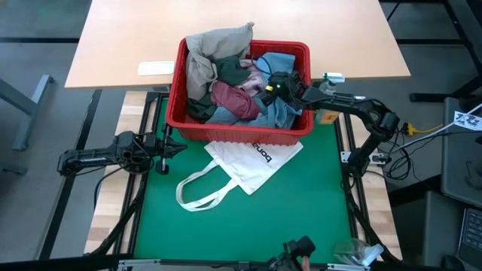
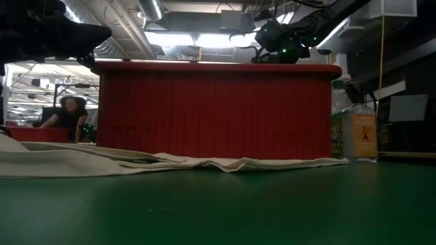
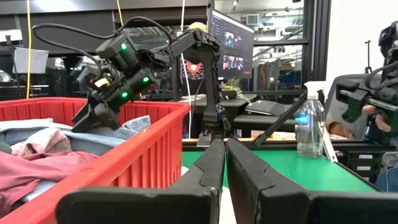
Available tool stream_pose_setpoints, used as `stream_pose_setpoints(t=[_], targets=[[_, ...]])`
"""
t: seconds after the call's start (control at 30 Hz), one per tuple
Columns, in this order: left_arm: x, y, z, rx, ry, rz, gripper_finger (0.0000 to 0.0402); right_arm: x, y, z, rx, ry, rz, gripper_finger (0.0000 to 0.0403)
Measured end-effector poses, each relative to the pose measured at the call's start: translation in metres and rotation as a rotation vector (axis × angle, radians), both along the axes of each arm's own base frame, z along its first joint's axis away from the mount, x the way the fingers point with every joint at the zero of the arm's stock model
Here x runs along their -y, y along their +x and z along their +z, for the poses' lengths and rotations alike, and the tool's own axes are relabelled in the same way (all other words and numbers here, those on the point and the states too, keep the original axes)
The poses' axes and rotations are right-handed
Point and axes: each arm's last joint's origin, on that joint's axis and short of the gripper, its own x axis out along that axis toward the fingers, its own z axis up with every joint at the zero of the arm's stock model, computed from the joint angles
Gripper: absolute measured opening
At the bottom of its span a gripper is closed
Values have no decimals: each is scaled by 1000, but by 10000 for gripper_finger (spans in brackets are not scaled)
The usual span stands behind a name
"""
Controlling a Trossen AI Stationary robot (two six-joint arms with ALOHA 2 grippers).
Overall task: Fold laundry
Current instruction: Fold the blue jeans
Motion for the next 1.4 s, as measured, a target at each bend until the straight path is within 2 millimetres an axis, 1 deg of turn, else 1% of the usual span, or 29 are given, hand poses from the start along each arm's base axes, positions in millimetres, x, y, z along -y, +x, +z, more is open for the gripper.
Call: stream_pose_setpoints(t=[0.07, 0.13, 0.33, 0.4, 0.5, 0.57, 0.7, 0.83, 0.93, 1.2, 1.4], targets=[[0, 0, 0, 0, 0, 0, 15, 1, -1, 0, 1, 4, 0, 192], [0, 0, 0, 0, 0, 0, 15, 3, -2, -1, -1, 12, 1, 155], [0, 0, 0, 0, -1, -1, 15, 5, -4, 0, -6, 8, -1, 24], [0, 0, 0, 0, -9, -2, 15, 4, -6, 4, -27, -12, 21, 12], [0, 0, 0, 3, -54, -11, 15, 1, -6, 20, -10, -6, 59, 28], [0, 0, 0, 3, -78, -17, 15, -2, -6, 38, 21, 8, 103, 27], [0, 0, 0, 1, -79, -24, 15, -6, -6, 86, 101, -2, 194, 7], [0, 0, 0, 2, -79, -25, 15, -9, -9, 130, 161, -5, 256, 12], [0, 0, 1, 19, -79, -27, 15, -13, -13, 162, 218, -28, 297, 6], [1, -4, 13, 144, -98, -44, 15, -30, -32, 235, 353, -95, 437, 5], [1, -5, 19, 207, -87, -48, 15, -46, -50, 282, 484, -171, 550, 4]])
